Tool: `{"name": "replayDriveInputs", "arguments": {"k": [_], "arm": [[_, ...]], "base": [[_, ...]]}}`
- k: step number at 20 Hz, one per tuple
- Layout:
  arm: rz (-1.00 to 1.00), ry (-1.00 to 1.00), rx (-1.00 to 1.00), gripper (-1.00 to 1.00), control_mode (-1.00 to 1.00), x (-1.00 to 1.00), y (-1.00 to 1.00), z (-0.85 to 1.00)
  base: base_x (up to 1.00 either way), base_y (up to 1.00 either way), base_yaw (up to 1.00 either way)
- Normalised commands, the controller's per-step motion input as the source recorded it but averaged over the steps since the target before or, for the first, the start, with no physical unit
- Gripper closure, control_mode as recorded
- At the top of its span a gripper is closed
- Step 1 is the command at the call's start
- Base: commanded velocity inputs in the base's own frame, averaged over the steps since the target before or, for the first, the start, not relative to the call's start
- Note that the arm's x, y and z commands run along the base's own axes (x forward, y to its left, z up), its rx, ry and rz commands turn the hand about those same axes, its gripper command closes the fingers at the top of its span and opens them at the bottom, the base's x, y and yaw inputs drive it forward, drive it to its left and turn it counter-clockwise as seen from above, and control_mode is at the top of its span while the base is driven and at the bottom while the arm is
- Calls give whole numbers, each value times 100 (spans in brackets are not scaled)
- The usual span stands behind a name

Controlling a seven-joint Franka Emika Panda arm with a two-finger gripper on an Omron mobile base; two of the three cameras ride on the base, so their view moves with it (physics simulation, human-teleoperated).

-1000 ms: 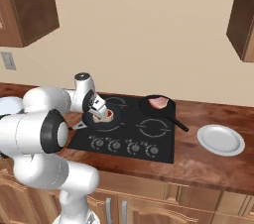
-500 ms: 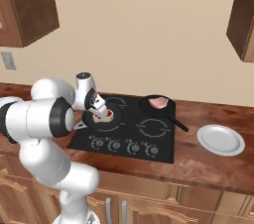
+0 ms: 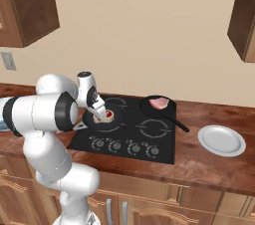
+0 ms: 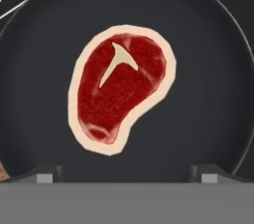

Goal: Place one of the steaks on the plate and the other in the bowl. Then place the bowl in the fridge.

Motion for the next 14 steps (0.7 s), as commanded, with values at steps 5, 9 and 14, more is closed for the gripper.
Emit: {"name": "replayDriveInputs", "arguments": {"k": [5,9,14], "arm": [[-10,0,0,-100,-100,16,0,-15],[-7,0,0,-100,-100,23,0,-18],[-7,0,0,-100,-100,25,0,-17]], "base": [[0,0,0],[0,0,0],[0,0,0]]}}
